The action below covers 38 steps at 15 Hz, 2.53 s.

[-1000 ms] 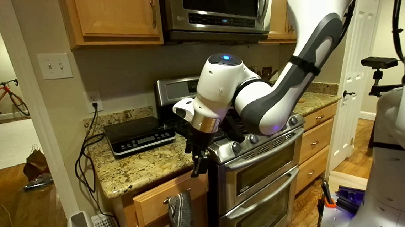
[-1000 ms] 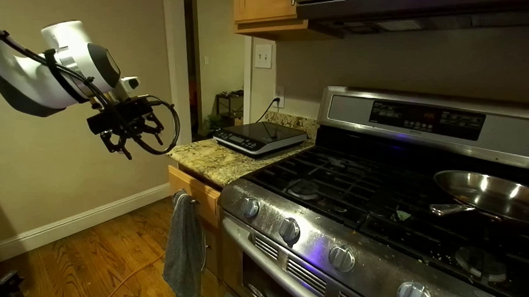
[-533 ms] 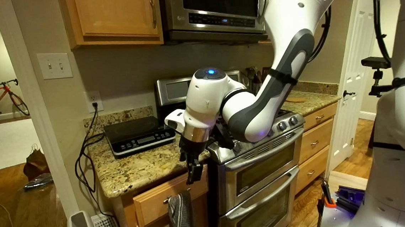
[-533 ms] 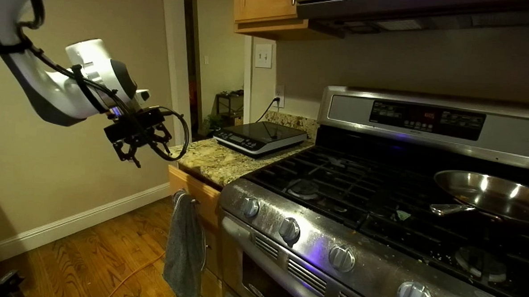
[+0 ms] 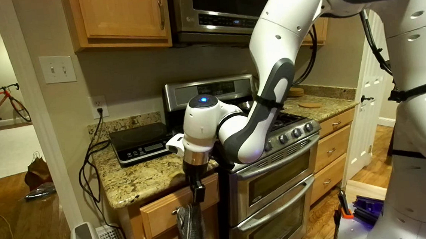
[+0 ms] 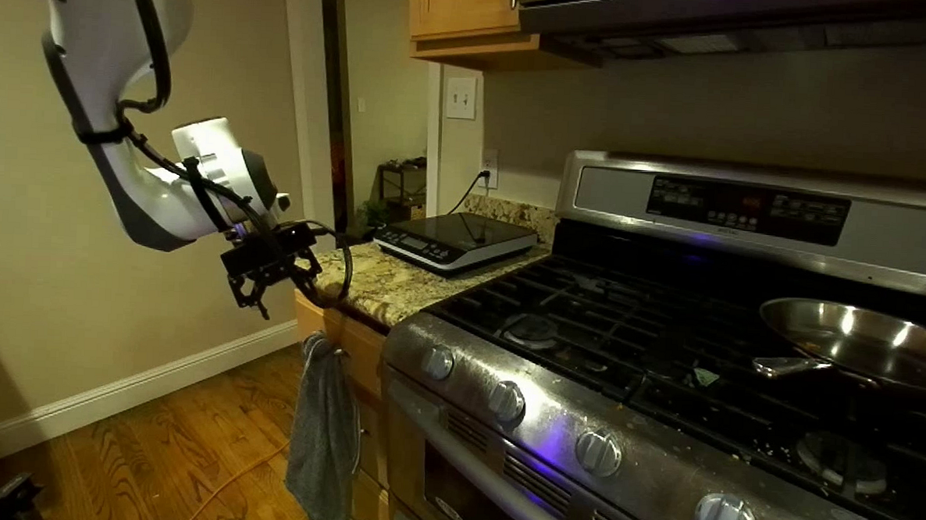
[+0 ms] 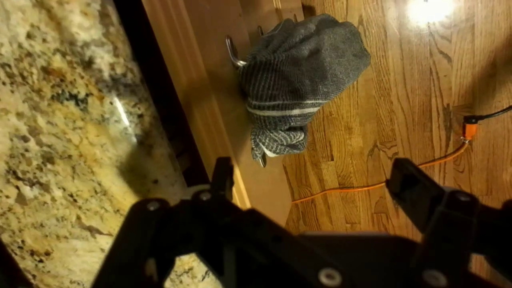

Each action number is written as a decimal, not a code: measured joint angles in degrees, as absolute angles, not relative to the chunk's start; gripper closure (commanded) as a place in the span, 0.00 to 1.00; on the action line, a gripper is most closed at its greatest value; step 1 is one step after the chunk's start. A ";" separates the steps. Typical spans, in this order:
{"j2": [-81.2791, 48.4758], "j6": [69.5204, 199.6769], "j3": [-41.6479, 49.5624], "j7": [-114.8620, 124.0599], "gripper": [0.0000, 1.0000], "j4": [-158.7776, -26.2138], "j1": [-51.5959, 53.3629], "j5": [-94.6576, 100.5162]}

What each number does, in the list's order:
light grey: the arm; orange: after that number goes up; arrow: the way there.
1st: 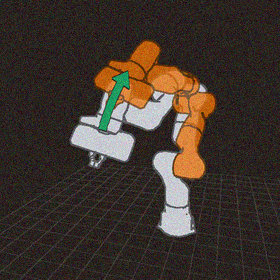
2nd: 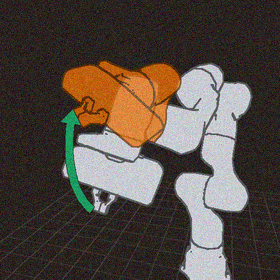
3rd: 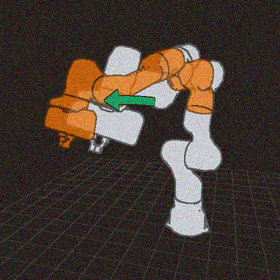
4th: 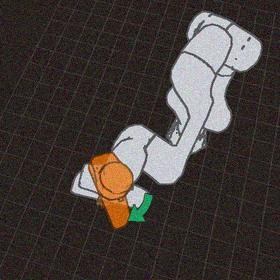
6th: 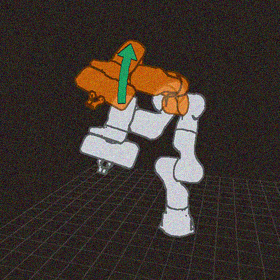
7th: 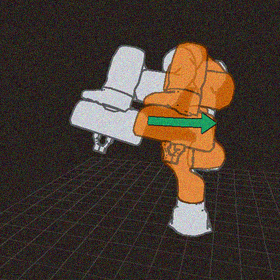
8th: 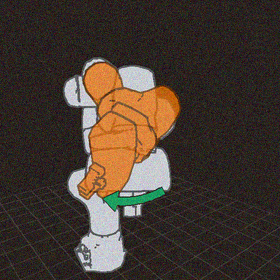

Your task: Open the left kitchen drawer fully

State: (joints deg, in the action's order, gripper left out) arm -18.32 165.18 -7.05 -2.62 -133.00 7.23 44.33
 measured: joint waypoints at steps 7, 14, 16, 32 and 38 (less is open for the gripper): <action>-21.12 164.75 -1.21 1.92 0.00 -128.97 11.80 57.34; -22.79 164.62 -0.26 4.15 0.00 -128.27 13.91 60.65; -23.16 164.62 0.14 5.22 0.00 -128.08 14.35 61.91; -28.55 164.64 2.62 8.13 0.00 -123.05 14.82 64.44; -29.76 164.76 2.50 8.13 0.00 -121.89 14.90 64.44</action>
